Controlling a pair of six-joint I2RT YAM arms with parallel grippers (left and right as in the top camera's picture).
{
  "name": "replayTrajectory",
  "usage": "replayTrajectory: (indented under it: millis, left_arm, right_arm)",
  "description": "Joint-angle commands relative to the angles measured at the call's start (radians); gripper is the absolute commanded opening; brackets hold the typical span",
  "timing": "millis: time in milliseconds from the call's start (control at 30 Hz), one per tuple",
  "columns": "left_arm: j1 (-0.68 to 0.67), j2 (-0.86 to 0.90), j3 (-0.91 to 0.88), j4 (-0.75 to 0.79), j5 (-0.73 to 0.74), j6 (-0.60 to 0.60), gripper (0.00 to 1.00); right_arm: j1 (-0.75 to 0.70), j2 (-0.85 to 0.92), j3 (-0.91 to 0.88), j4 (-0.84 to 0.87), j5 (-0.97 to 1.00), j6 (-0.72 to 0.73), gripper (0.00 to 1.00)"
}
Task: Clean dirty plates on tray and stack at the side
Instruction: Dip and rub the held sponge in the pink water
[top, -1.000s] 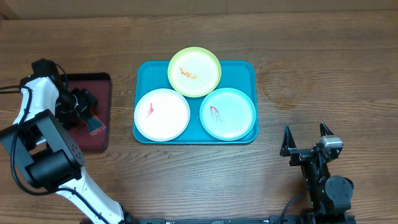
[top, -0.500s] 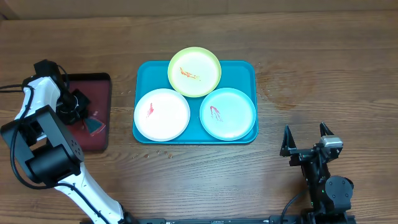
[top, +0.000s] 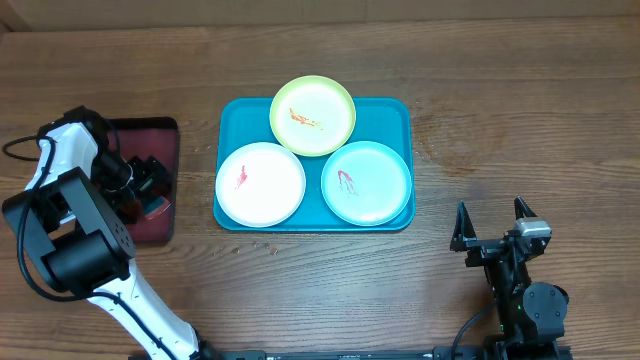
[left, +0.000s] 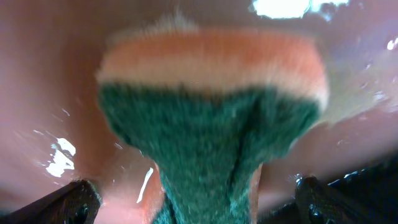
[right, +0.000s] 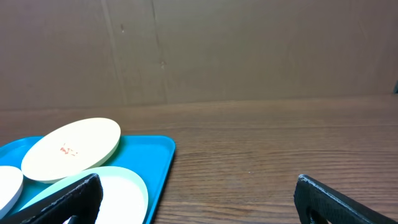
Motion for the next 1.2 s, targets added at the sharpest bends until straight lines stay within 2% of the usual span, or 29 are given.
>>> replayTrajectory:
  millis: [0, 67, 167, 267, 367, 433, 467, 500, 533, 567, 700, 833, 867, 1000, 1100, 1133, 1167]
  left_arm:
    - [0.000, 0.035, -0.005, -0.022, 0.053, 0.004, 0.98]
    - [0.000, 0.035, -0.005, -0.027, 0.053, 0.004, 0.88]
    - [0.000, 0.035, -0.005, -0.024, 0.048, 0.004, 0.54]
    - [0.000, 0.035, -0.005, -0.011, 0.045, 0.004, 0.25]
    - [0.000, 0.035, -0.005, 0.005, 0.044, 0.004, 0.04]
    - [0.000, 0.035, -0.005, 0.019, 0.040, 0.004, 0.04]
    - [0.000, 0.035, -0.005, 0.026, 0.033, 0.004, 0.12]
    - [-0.003, 0.035, -0.005, 0.043, 0.013, 0.005, 0.65]
    - [-0.003, 0.035, -0.005, 0.055, 0.000, 0.005, 0.95]
    - [-0.003, 0.035, -0.005, 0.071, -0.024, 0.004, 1.00]
    - [-0.003, 0.035, -0.005, 0.117, -0.126, 0.005, 1.00]
    - [-0.002, 0.035, -0.005, 0.127, -0.140, 0.005, 1.00]
    - [-0.002, 0.035, -0.005, 0.127, -0.139, 0.005, 0.97]
    - [-0.002, 0.035, -0.005, 0.125, -0.139, 0.005, 0.77]
    - [-0.002, 0.035, -0.005, 0.122, -0.138, 0.005, 0.56]
    - [-0.002, 0.035, -0.005, 0.119, -0.138, 0.005, 0.45]
    - [-0.002, 0.035, -0.005, 0.117, -0.138, 0.005, 0.29]
  right_arm:
    - [0.004, -0.002, -0.010, 0.007, -0.001, -0.008, 1.00]
    - [0.004, -0.002, -0.010, 0.007, -0.001, -0.008, 1.00]
    - [0.004, -0.002, -0.010, 0.007, -0.001, -0.008, 1.00]
    - [0.005, -0.002, -0.010, 0.007, -0.001, -0.008, 1.00]
    - [0.005, -0.002, -0.010, 0.007, -0.001, -0.008, 1.00]
    - [0.005, -0.002, -0.010, 0.007, -0.001, -0.008, 1.00]
    - [0.004, -0.002, -0.010, 0.007, -0.001, -0.008, 1.00]
    - [0.005, -0.002, -0.010, 0.007, -0.001, -0.008, 1.00]
    - [0.005, -0.002, -0.010, 0.007, -0.001, -0.008, 1.00]
    - [0.005, -0.002, -0.010, 0.007, -0.001, -0.008, 1.00]
    - [0.004, -0.002, -0.010, 0.007, -0.001, -0.008, 1.00]
    - [0.005, -0.002, -0.010, 0.007, -0.001, -0.008, 1.00]
    - [0.004, -0.002, -0.010, 0.007, -0.001, -0.008, 1.00]
    - [0.005, -0.002, -0.010, 0.007, -0.001, -0.008, 1.00]
    - [0.004, -0.002, -0.010, 0.007, -0.001, -0.008, 1.00]
    - [0.005, -0.002, -0.010, 0.007, -0.001, -0.008, 1.00]
    - [0.004, -0.002, -0.010, 0.007, -0.001, -0.008, 1.00]
